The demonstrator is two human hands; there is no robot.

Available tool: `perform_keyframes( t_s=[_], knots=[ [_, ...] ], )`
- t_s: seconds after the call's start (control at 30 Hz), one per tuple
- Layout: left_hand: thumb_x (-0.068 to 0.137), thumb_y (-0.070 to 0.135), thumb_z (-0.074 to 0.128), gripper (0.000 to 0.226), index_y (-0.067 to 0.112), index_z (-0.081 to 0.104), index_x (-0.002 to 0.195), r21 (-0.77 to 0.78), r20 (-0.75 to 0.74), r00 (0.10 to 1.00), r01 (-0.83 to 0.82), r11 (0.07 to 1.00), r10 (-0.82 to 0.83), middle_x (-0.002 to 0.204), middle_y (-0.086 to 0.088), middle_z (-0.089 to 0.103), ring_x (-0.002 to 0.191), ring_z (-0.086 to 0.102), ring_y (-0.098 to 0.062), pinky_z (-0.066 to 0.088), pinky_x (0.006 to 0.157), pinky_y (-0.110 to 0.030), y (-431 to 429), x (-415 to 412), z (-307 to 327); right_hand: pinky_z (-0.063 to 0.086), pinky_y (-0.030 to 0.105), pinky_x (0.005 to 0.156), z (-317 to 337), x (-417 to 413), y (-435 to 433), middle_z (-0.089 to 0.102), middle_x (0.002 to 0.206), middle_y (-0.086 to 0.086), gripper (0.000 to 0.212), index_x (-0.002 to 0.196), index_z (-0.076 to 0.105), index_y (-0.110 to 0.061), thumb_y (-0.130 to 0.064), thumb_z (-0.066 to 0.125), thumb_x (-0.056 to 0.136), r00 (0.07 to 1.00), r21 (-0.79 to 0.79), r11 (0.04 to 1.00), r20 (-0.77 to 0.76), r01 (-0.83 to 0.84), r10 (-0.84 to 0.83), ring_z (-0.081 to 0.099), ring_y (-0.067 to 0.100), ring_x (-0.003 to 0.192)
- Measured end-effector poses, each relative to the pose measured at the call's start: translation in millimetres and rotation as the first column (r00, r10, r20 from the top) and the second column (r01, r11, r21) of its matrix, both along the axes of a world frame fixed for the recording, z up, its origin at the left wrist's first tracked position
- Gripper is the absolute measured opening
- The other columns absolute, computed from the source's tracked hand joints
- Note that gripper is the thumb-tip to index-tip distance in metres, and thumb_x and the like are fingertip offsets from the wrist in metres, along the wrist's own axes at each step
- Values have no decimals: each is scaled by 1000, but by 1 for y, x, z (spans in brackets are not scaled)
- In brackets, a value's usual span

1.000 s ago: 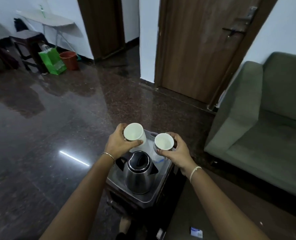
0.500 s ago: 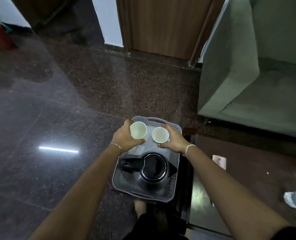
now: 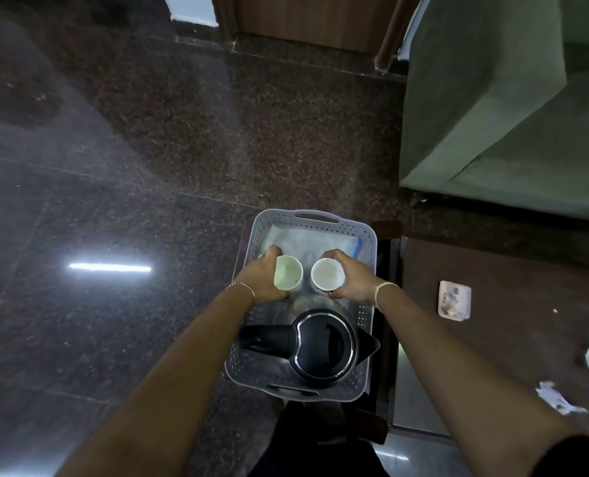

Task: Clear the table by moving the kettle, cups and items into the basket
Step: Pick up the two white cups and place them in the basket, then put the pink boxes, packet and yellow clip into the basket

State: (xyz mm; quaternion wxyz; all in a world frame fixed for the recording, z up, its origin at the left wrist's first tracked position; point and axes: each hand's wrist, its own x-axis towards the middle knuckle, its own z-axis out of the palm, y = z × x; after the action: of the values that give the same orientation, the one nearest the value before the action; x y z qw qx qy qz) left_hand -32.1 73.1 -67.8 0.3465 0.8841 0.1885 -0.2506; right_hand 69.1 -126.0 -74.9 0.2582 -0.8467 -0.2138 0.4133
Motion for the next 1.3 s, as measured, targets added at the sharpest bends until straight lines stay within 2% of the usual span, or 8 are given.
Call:
perform_keyframes(
  t_s=[0.13,0.27,0.4,0.6,0.8,1.03,1.17,1.3],
  knots=[
    [61,31,85,75,15,37,116,22,-12,999,42,999,-41,111,-14,63,101,63,-35,45,74,-31,-3,6,-12,45,37,92,-13,-1,-2,56,129,11,75,132,44,-20,-13,83,69,999,-38,999,27,-19,20,54,32,117],
    [60,28,85,74,17,37,116,33,-18,998,67,997,-66,112,-15,63,100,62,-36,49,79,-37,-5,9,-15,42,35,90,-19,-2,-2,56,130,11,74,133,44,-25,-18,82,70,996,-82,996,81,-35,42,53,33,118],
    [61,21,83,75,15,36,119,73,-23,990,138,988,-137,116,-17,57,102,61,-38,51,82,-42,-9,11,-13,39,37,98,-19,-5,-5,52,132,12,78,138,41,-27,-20,81,72,992,-79,996,111,-46,54,50,33,122],
    [69,16,78,79,18,35,135,140,-88,974,220,965,-209,131,-14,53,116,56,-35,48,96,-44,-9,9,2,36,40,109,2,-7,-16,44,144,9,92,147,32,-22,-23,83,71,994,-27,999,106,-23,26,43,29,133],
    [77,4,66,76,17,35,145,120,-46,996,76,990,-71,142,-11,50,127,51,-29,42,106,-37,-12,16,38,40,39,108,36,-11,-48,47,144,9,94,145,35,-26,-18,83,64,982,53,993,154,106,-113,45,28,131],
    [85,13,64,50,12,51,133,44,201,978,-73,996,62,132,-5,61,121,56,-25,43,103,-34,-93,58,76,37,33,108,63,-11,-121,51,136,5,65,133,51,-21,-20,76,73,935,89,971,264,222,-238,45,25,128],
    [85,10,65,44,7,55,127,-73,254,964,-56,996,73,126,-9,64,117,60,-25,44,101,-30,-165,76,79,39,34,105,55,-5,-187,53,130,5,58,129,55,-19,-20,75,74,923,-34,964,301,263,-241,47,26,125],
    [86,8,65,42,6,54,126,-206,180,974,-103,973,141,123,-11,65,116,60,-24,44,104,-32,-233,82,60,44,37,99,29,3,-250,46,136,9,62,133,49,-15,-19,71,75,922,-176,929,277,324,-269,43,32,127]
  ],
)
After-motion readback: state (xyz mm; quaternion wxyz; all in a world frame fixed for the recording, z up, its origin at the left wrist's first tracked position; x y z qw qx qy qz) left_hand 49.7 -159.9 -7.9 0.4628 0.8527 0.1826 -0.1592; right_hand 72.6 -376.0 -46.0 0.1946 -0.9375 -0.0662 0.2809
